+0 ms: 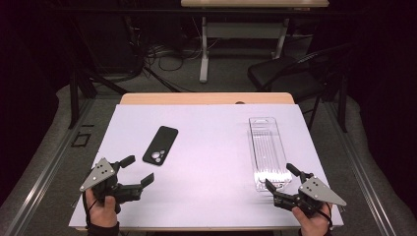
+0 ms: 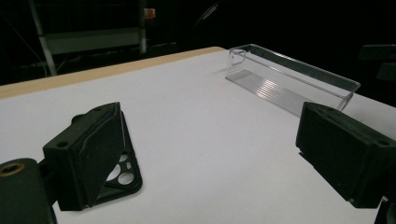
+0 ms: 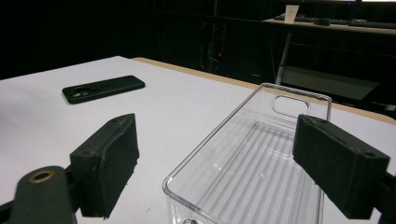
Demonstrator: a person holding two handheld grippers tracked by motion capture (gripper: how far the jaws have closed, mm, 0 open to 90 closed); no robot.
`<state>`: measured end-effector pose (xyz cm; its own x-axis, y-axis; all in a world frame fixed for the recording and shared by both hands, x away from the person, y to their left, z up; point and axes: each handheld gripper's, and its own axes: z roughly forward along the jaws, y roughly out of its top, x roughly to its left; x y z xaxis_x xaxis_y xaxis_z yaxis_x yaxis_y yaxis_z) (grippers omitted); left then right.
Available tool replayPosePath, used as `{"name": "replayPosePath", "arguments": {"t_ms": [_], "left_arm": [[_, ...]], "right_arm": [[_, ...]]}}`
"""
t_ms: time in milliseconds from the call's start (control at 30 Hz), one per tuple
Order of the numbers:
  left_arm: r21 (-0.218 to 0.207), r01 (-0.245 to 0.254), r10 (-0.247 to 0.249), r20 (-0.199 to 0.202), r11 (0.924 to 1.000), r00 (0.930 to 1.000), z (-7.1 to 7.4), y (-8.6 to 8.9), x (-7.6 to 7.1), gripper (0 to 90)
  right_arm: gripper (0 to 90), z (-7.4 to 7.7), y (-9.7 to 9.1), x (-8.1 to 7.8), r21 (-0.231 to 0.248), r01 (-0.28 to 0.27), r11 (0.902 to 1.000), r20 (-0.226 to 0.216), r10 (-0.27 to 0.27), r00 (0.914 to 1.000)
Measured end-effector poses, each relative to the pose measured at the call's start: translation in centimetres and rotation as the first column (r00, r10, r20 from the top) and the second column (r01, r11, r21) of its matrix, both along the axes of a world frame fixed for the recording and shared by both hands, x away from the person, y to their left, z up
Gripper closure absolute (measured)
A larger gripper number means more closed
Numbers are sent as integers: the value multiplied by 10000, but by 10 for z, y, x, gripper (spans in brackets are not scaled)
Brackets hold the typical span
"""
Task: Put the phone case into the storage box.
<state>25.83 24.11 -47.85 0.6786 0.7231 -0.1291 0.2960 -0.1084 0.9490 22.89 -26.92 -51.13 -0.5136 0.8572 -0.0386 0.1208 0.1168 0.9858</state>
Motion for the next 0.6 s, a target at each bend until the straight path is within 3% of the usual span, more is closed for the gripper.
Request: {"name": "replayPosePath", "arguments": {"t_ms": [300,433,600], "left_arm": [[15,-428,427,-1151,9991,9924,-2,2,9,77],[119,-574,585,-1349,9983,9891,-2,2,11,54],[590,-731,817,-1586,9956,9840,4,-2,17,54]], "right_arm": [[139,2,1,-1,-57,27,10000,81,-26,10000],[140,1,1,3,119,51,9999,-18,-51,10000],[140,2,4,5,36,-82,10000,-49,82,10000]]}}
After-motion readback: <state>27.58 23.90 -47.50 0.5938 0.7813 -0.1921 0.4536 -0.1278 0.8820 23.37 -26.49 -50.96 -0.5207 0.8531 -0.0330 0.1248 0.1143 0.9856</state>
